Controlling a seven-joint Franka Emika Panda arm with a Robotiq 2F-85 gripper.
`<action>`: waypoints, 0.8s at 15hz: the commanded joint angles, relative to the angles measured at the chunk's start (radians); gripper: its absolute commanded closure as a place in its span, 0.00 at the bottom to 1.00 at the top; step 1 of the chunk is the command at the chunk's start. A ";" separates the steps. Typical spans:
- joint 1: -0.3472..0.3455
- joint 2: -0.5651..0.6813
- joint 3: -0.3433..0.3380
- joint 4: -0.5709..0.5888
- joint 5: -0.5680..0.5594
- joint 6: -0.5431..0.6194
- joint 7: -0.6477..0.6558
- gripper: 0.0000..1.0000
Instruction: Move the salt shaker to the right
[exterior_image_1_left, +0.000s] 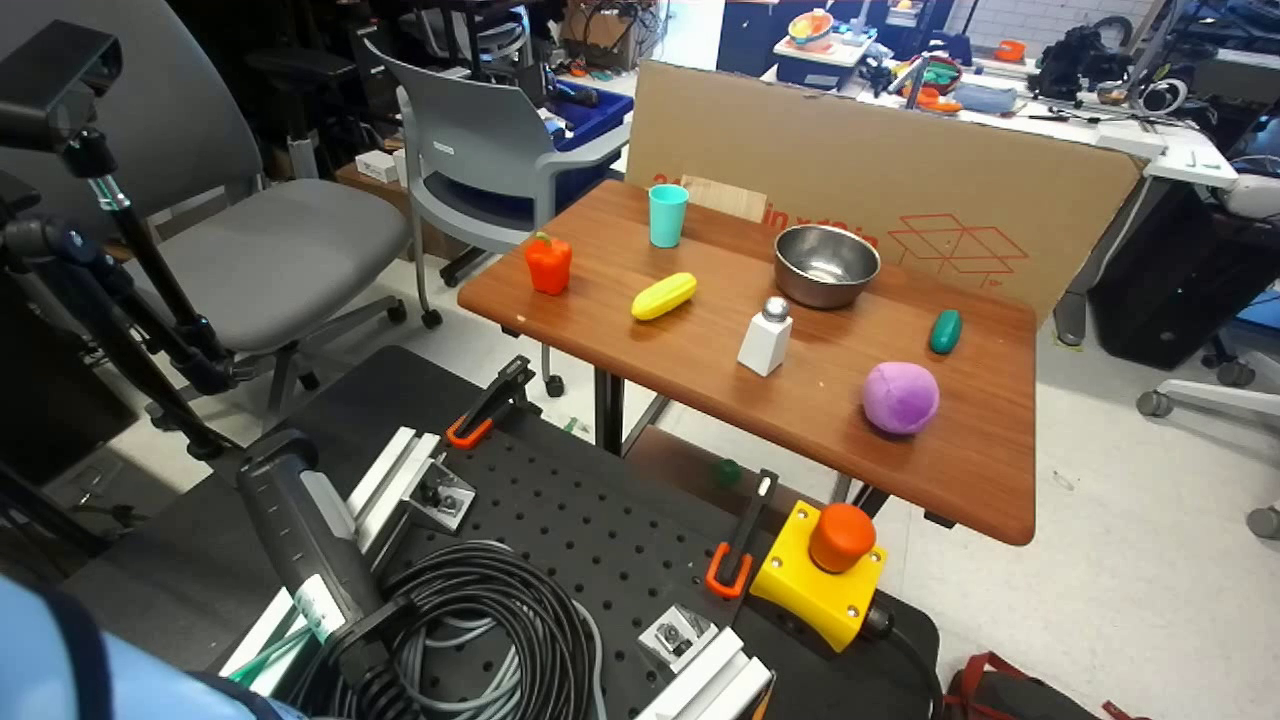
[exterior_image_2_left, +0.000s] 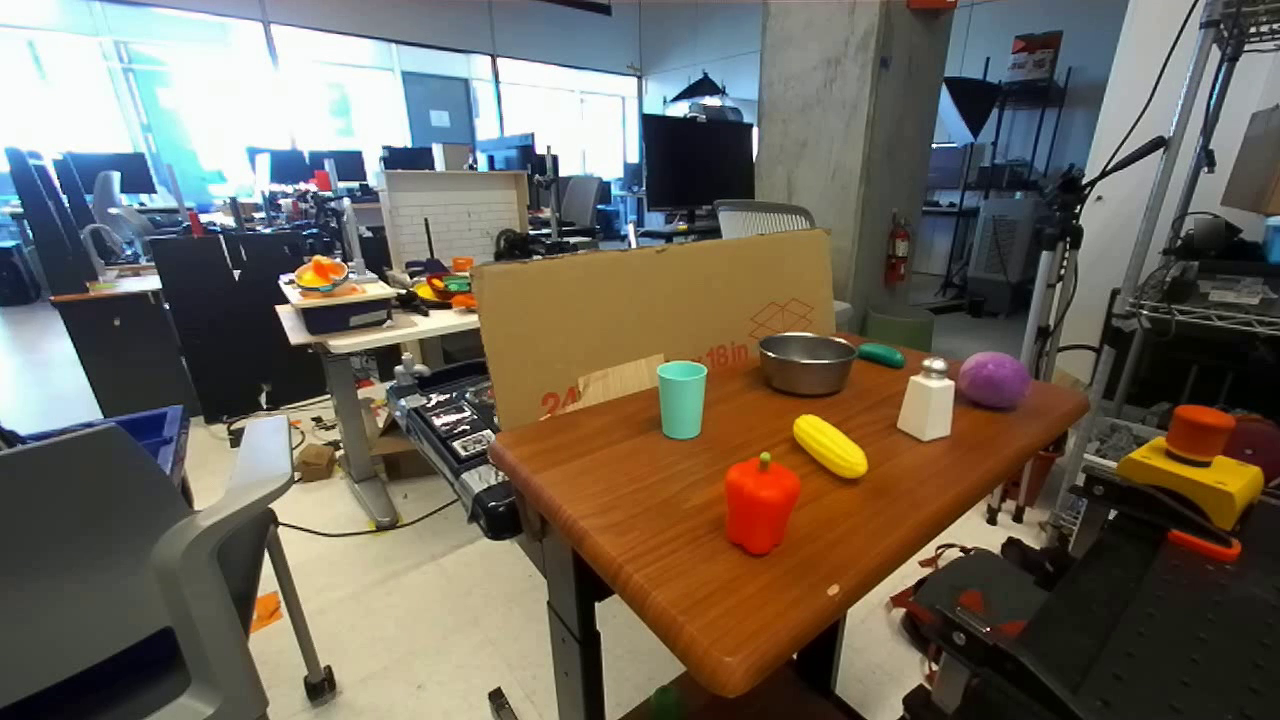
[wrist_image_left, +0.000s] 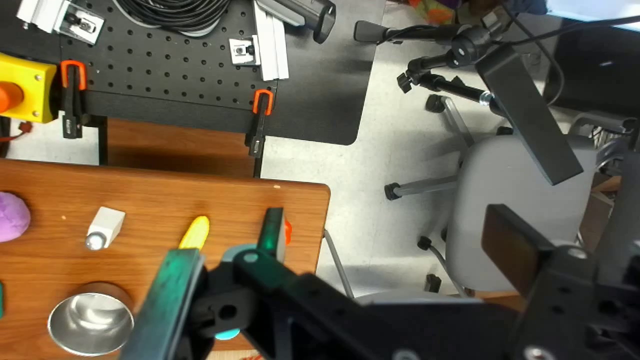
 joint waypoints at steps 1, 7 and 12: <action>-0.030 0.000 0.018 0.004 0.014 -0.008 -0.017 0.00; -0.100 0.040 0.003 0.009 -0.055 0.035 -0.027 0.00; -0.188 0.170 -0.064 0.031 -0.147 0.091 -0.057 0.00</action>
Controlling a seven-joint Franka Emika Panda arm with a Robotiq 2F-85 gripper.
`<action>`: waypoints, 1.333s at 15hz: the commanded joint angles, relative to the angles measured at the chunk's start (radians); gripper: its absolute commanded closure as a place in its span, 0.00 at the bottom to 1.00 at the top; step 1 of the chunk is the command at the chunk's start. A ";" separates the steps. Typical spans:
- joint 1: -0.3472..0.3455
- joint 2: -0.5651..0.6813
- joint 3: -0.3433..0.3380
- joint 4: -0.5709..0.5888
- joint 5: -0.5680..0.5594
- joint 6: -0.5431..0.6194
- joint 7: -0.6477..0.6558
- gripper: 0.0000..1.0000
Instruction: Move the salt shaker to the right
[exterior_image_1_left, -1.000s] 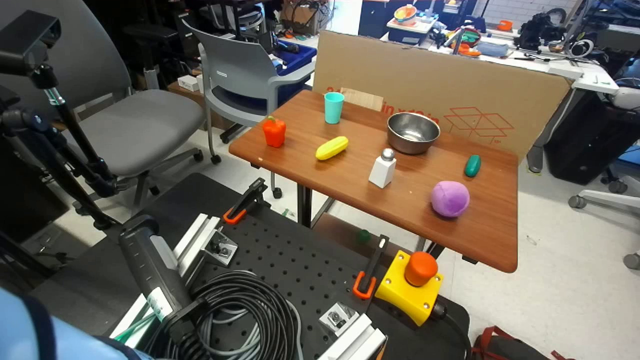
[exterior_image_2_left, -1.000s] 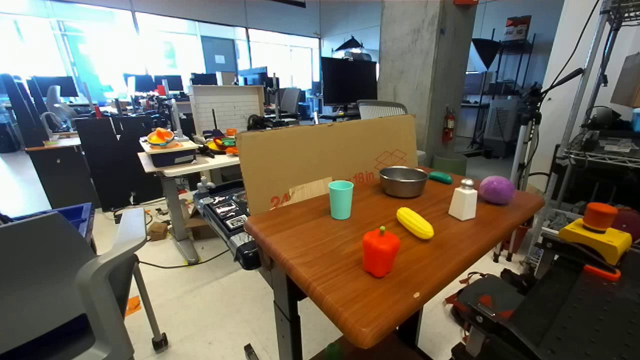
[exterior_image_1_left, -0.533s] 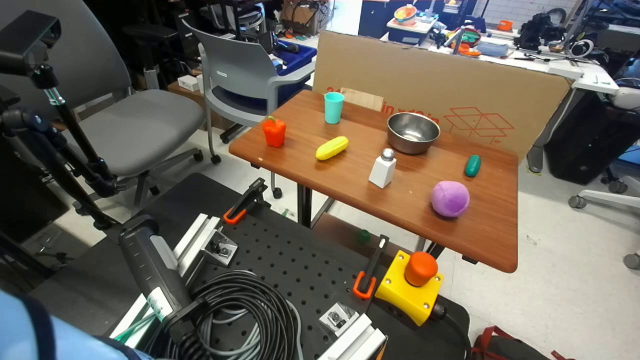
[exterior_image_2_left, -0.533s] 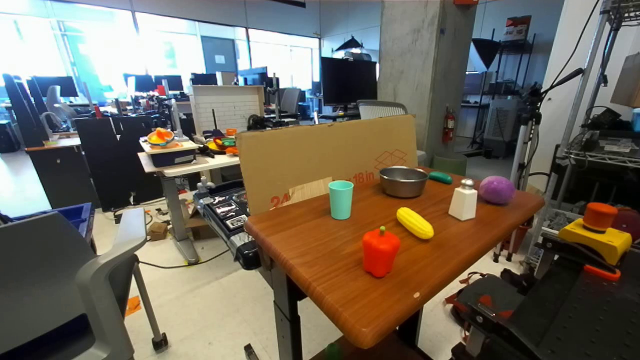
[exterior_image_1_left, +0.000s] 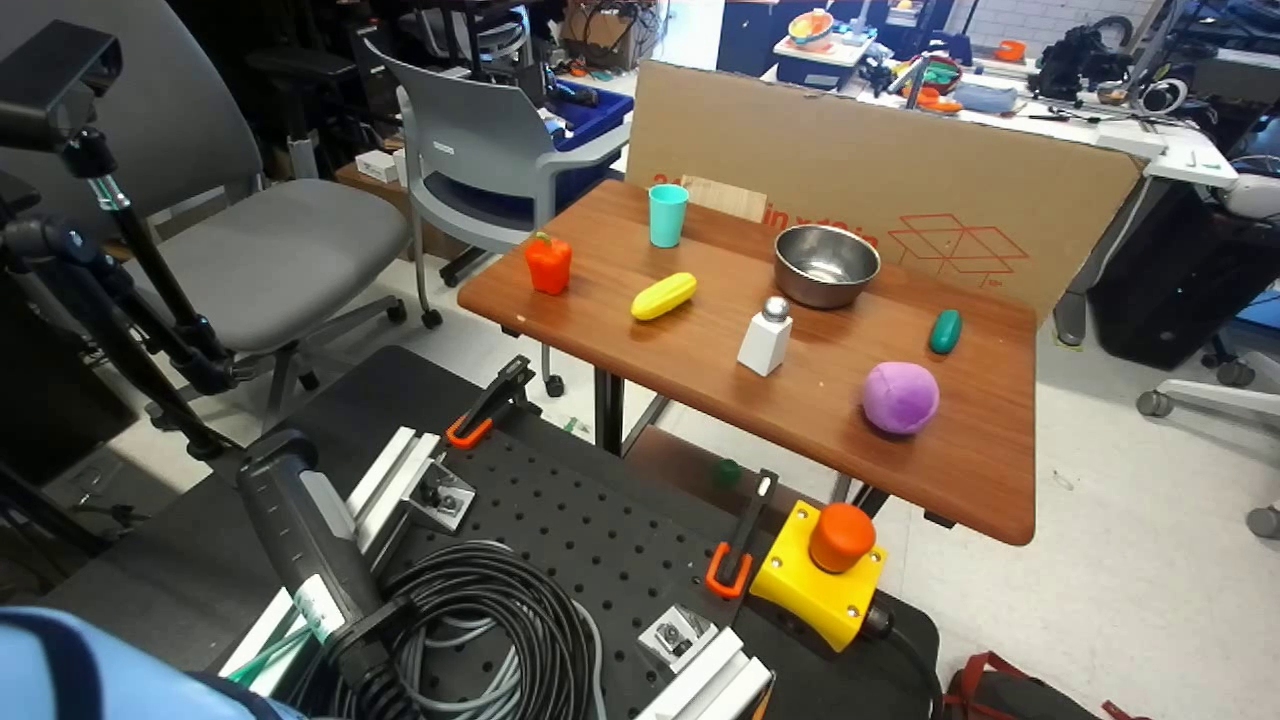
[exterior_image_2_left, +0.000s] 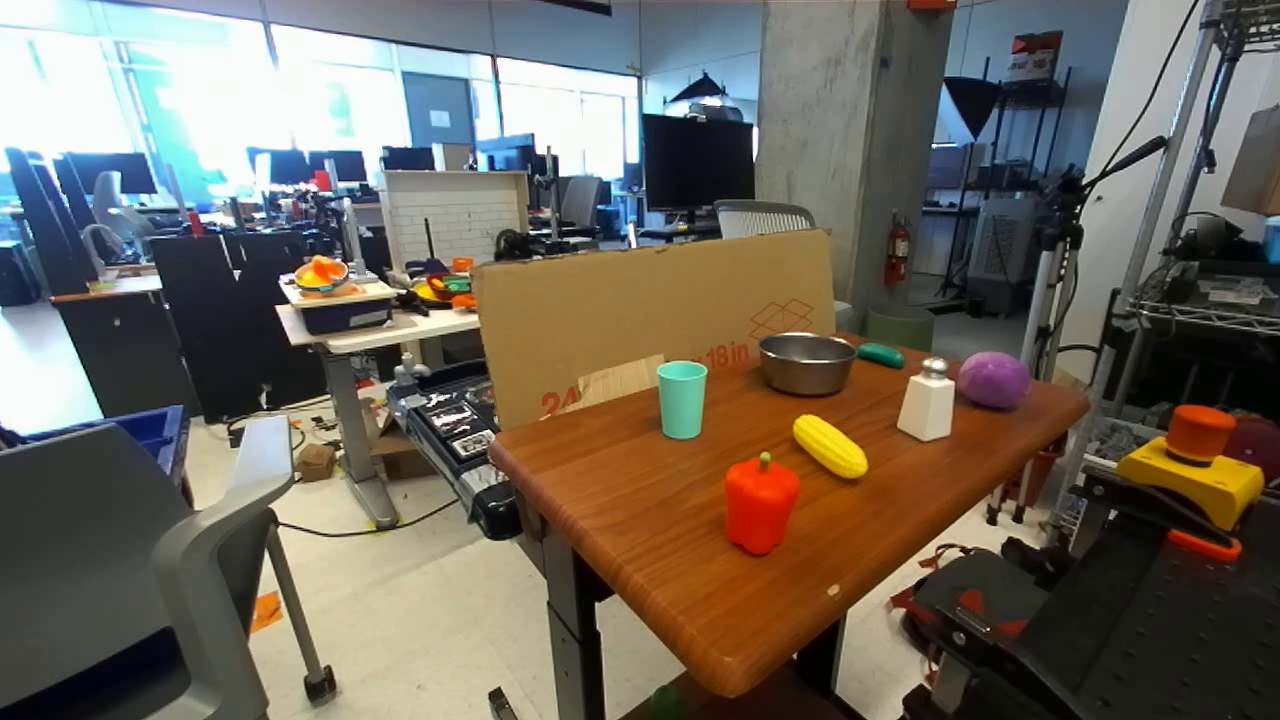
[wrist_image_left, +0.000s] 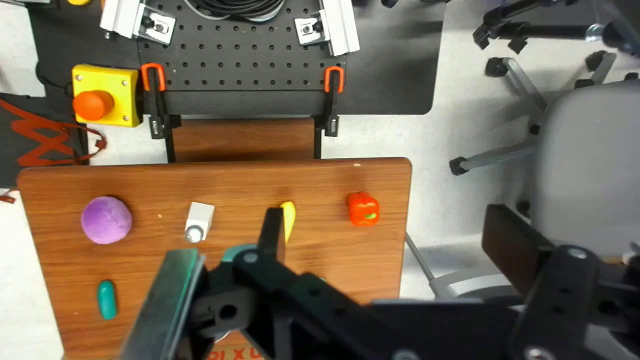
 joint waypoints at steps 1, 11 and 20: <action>-0.053 0.125 -0.052 0.035 -0.066 0.043 -0.048 0.00; -0.118 0.419 -0.107 -0.005 -0.206 0.318 -0.106 0.00; -0.150 0.712 -0.116 0.004 -0.272 0.612 -0.034 0.00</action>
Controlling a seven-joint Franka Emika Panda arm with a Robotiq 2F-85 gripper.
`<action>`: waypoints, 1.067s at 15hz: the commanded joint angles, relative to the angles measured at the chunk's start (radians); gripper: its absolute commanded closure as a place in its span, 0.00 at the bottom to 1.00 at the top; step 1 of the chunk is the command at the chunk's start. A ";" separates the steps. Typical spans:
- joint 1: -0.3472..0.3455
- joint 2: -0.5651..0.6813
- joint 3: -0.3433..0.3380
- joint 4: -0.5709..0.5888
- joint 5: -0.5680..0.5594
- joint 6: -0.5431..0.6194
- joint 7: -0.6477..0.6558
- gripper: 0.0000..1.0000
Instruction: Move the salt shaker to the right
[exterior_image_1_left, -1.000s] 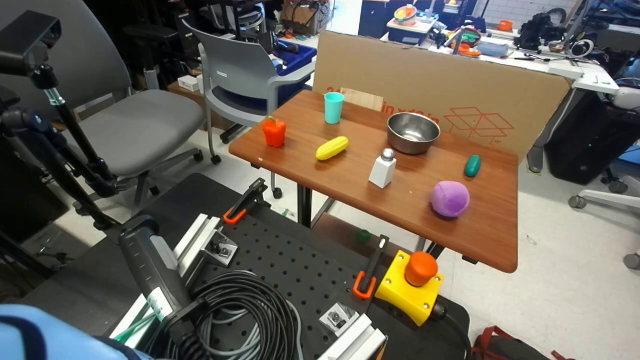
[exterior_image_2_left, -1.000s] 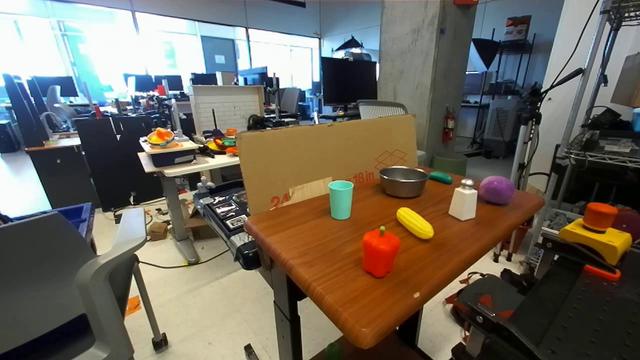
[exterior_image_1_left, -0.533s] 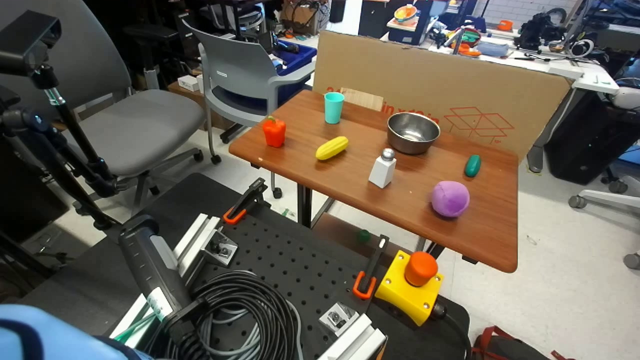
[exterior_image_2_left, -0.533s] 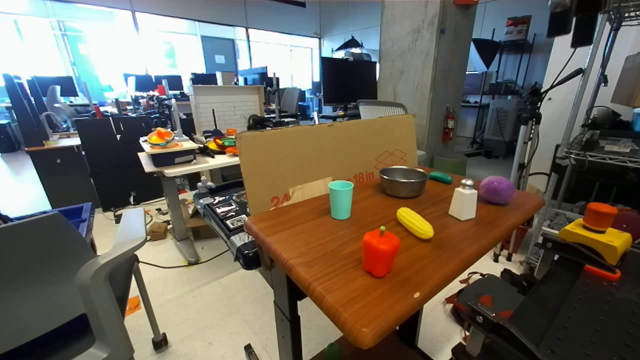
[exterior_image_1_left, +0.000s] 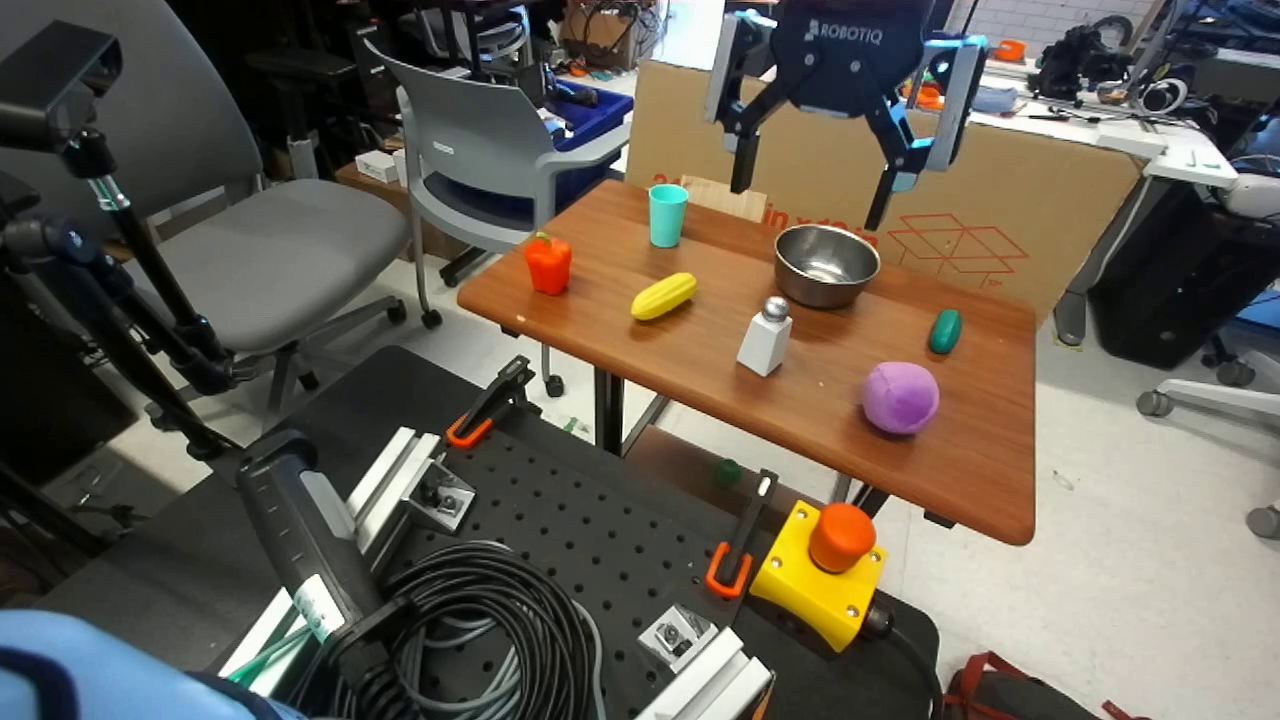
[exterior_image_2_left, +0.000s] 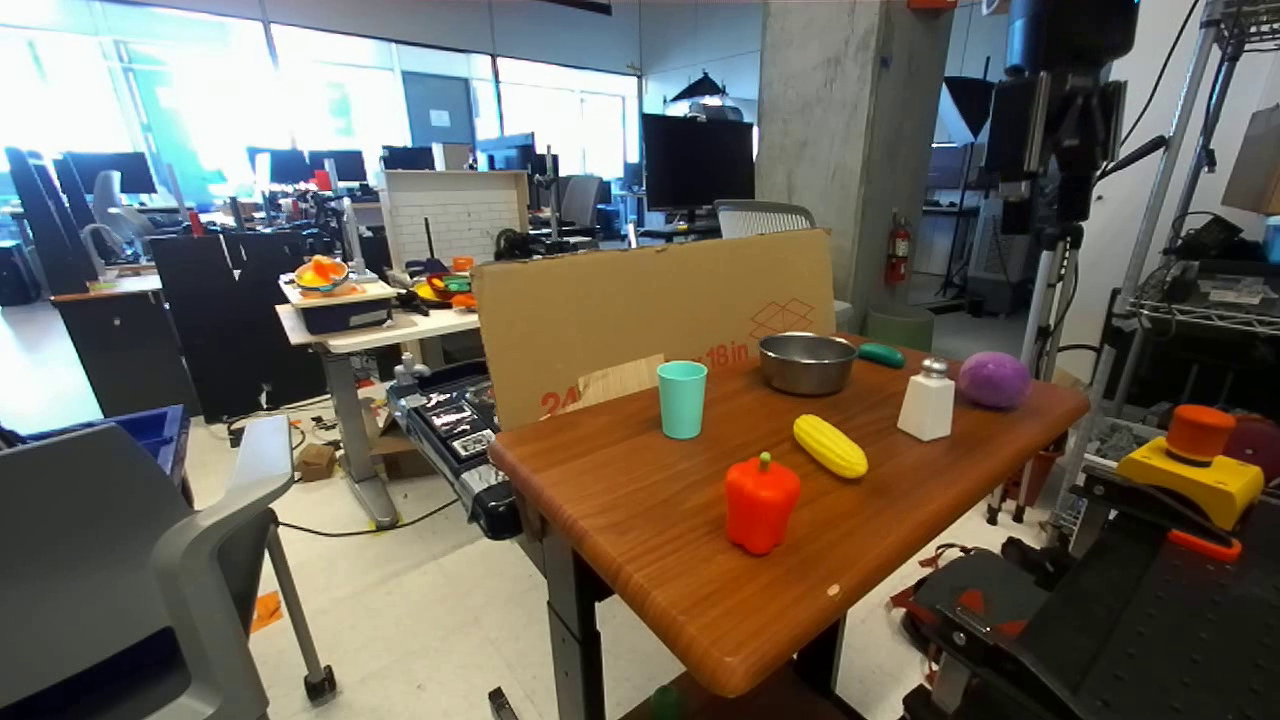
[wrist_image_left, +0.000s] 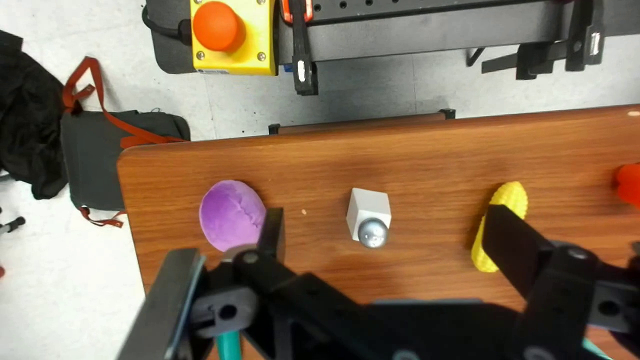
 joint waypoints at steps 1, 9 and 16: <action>-0.005 0.123 -0.008 0.021 -0.001 0.104 0.029 0.00; 0.005 0.345 -0.016 0.057 -0.012 0.342 0.152 0.00; 0.040 0.458 -0.007 0.140 0.007 0.332 0.194 0.29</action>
